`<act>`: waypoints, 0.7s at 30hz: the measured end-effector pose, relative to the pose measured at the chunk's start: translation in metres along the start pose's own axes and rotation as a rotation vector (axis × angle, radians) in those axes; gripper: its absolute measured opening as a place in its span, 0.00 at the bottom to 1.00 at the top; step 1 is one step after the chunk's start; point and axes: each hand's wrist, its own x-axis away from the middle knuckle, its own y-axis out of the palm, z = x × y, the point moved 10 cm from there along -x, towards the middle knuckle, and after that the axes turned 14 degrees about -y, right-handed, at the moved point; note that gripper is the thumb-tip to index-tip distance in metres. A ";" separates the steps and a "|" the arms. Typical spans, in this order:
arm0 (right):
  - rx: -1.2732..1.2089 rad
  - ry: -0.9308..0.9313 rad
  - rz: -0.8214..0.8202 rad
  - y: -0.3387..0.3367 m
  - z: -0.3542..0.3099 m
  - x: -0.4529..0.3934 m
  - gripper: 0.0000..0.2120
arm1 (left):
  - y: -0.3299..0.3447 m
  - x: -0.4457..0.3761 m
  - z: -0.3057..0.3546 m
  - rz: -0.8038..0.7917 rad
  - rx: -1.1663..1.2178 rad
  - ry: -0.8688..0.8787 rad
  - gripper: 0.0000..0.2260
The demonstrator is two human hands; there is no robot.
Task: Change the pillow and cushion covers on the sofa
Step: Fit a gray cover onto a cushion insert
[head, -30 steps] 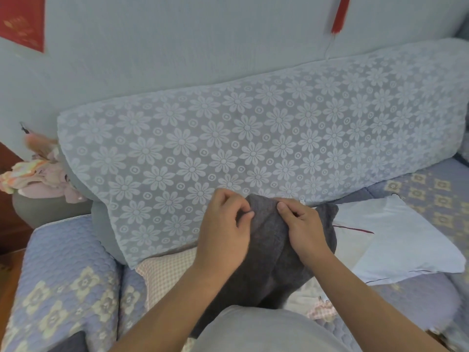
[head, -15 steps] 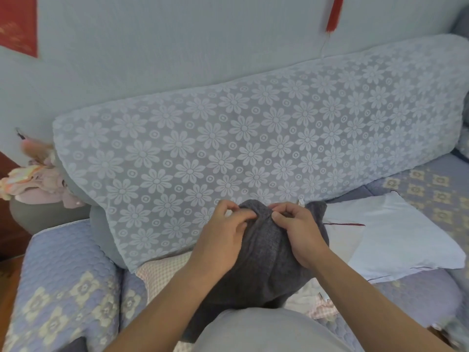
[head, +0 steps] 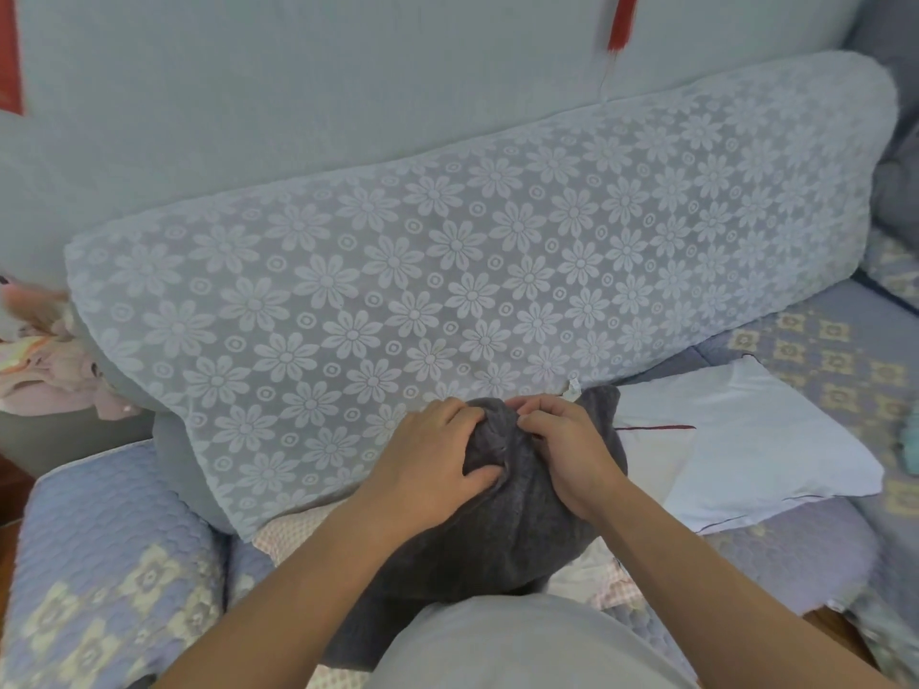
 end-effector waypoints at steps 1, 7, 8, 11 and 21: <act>-0.002 0.016 -0.010 0.001 0.003 0.001 0.10 | 0.005 -0.003 -0.002 -0.057 0.026 -0.038 0.26; 0.286 -0.108 0.015 -0.014 -0.022 0.004 0.04 | 0.012 -0.006 -0.018 -0.094 0.456 -0.217 0.11; 0.527 -0.207 0.110 -0.036 -0.038 -0.001 0.05 | 0.008 -0.004 -0.018 -0.060 0.480 -0.211 0.11; 1.082 -0.218 0.271 -0.095 -0.063 -0.012 0.16 | -0.010 0.005 -0.023 0.037 0.546 -0.183 0.13; 1.034 0.011 -0.148 -0.089 -0.044 -0.019 0.16 | -0.043 0.023 -0.043 0.051 0.663 -0.075 0.20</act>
